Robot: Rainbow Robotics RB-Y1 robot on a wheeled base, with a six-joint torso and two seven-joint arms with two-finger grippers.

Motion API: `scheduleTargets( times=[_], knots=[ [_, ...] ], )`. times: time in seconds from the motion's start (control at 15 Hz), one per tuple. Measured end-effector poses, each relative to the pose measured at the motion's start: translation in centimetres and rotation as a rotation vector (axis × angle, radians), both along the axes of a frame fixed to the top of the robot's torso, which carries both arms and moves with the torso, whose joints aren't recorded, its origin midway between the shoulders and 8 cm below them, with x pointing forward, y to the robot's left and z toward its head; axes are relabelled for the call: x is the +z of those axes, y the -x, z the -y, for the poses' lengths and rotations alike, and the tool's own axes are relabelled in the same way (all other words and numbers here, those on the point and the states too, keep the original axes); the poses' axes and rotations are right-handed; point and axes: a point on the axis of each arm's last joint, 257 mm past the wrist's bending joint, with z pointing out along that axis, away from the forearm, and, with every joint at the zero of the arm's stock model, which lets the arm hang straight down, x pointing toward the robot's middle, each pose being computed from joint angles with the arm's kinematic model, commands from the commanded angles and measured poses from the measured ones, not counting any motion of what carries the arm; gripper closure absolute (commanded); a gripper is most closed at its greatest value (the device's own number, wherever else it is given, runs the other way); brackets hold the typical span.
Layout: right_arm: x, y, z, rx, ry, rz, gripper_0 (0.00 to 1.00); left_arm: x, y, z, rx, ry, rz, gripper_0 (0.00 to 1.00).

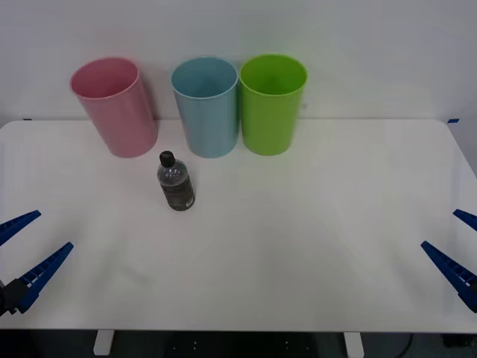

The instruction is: Grasp the object on the table and drop it into the matching bin: aluminum can to the light blue bin, PET bottle to the pink bin.

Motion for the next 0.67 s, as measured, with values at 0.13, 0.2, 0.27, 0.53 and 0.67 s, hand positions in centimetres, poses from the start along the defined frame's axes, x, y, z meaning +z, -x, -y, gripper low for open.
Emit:
scheduleTargets(
  times=[0.13, 0.2, 0.27, 0.53, 0.67],
  knots=[
    [0.00, 0.00, 0.00, 0.000, 0.000, 0.000, 0.00, 0.00, 0.00, 0.00, 0.000, 0.000, 0.000, 0.00],
    [0.00, 0.00, 0.00, 0.000, 0.000, 0.000, 0.00, 0.00, 0.00, 0.00, 0.000, 0.000, 0.000, 0.00],
    [0.00, 0.00, 0.00, 0.000, 0.000, 0.000, 0.00, -0.10, -0.06, 0.11, 0.005, 0.014, 0.000, 0.00],
    [0.00, 0.00, 0.00, 0.000, 0.000, 0.000, 0.00, 0.29, -0.36, 0.34, 0.011, 0.066, 0.012, 0.00],
    [0.00, 0.00, 0.00, 0.000, 0.000, 0.000, 0.00, -0.02, -0.37, 0.03, 0.024, 0.063, 0.004, 0.00]
  ],
)
